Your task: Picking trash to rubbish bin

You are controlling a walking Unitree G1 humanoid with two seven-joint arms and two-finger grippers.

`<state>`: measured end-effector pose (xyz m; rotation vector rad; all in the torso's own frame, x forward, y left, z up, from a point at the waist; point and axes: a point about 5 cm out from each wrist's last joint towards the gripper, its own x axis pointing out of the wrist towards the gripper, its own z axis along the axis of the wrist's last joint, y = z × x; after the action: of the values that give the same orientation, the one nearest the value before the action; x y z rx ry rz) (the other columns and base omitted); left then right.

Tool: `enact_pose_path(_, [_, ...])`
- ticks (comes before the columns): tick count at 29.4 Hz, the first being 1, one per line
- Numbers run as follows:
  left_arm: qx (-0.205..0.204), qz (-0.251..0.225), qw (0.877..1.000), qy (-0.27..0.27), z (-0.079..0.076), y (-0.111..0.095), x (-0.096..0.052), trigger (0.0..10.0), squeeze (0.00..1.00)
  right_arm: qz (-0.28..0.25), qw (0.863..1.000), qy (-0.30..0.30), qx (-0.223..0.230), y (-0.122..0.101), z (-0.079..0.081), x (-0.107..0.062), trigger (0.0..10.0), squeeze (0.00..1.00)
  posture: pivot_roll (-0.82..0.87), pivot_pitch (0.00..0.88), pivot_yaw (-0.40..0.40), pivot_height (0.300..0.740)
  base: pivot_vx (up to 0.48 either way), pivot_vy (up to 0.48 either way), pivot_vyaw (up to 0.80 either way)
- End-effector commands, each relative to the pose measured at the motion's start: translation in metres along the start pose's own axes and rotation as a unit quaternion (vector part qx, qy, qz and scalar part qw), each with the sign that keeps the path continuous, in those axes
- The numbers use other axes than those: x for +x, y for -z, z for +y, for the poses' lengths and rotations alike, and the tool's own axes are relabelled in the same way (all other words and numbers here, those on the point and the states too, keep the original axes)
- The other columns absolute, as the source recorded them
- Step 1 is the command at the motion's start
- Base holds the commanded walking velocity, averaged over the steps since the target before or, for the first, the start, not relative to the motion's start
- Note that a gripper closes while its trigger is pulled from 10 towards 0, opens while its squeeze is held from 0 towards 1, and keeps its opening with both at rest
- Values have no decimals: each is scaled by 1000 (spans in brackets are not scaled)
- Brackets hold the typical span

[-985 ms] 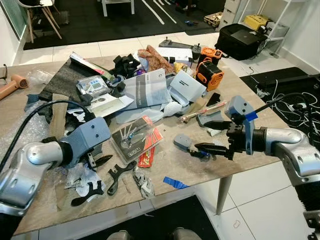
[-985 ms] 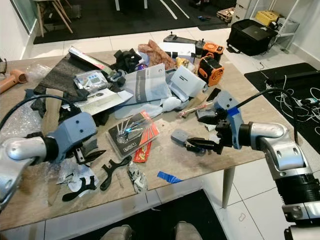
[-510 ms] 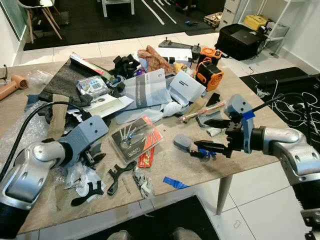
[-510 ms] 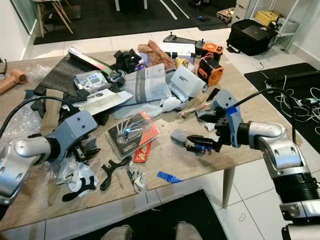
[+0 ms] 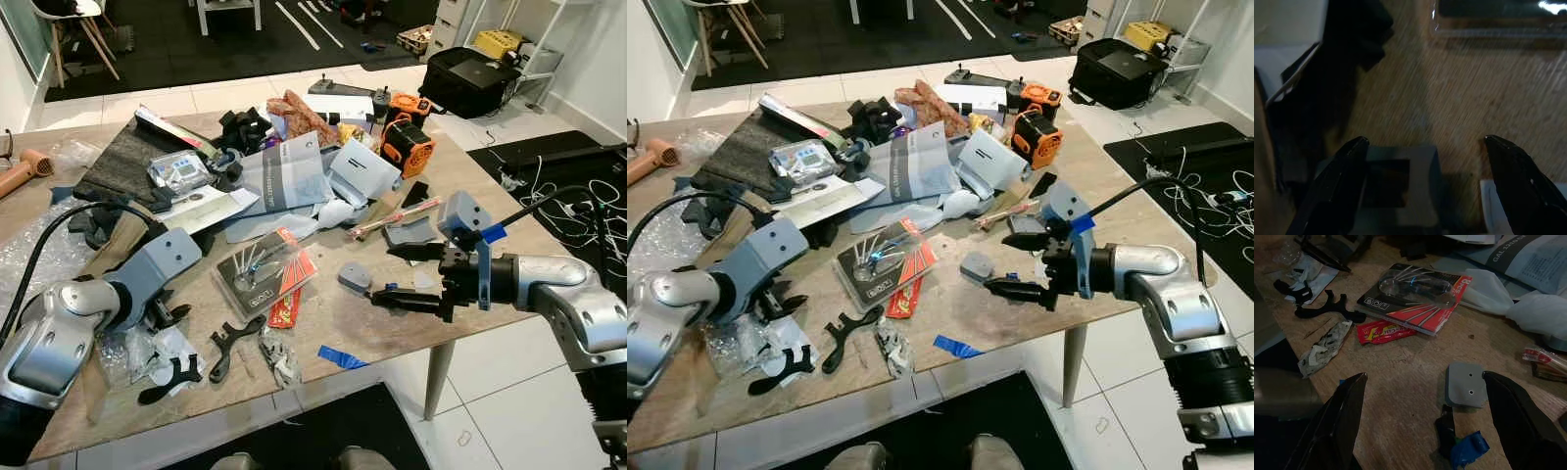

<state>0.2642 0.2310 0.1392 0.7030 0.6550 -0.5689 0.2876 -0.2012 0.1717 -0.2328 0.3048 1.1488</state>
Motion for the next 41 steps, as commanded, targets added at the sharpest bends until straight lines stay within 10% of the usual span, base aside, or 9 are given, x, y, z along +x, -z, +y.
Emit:
enact_pose_path(1, [20,17,999,-35,14,1,-14,10000,0,8,1000,-9,1,1,4,0,10000,0,-55,0,-3,740,0,0,0])
enact_pose_path(17, [81,45,995,-21,17,5,-42,10000,0,13,1000,-9,6,4,3,0,10000,0,-52,0,-5,740,0,0,0])
enact_pose_path(41, [94,68,992,48,-4,13,-35,10000,0,25,1000,8,11,10,0,-1,10000,0,-54,0,-3,740,0,0,0])
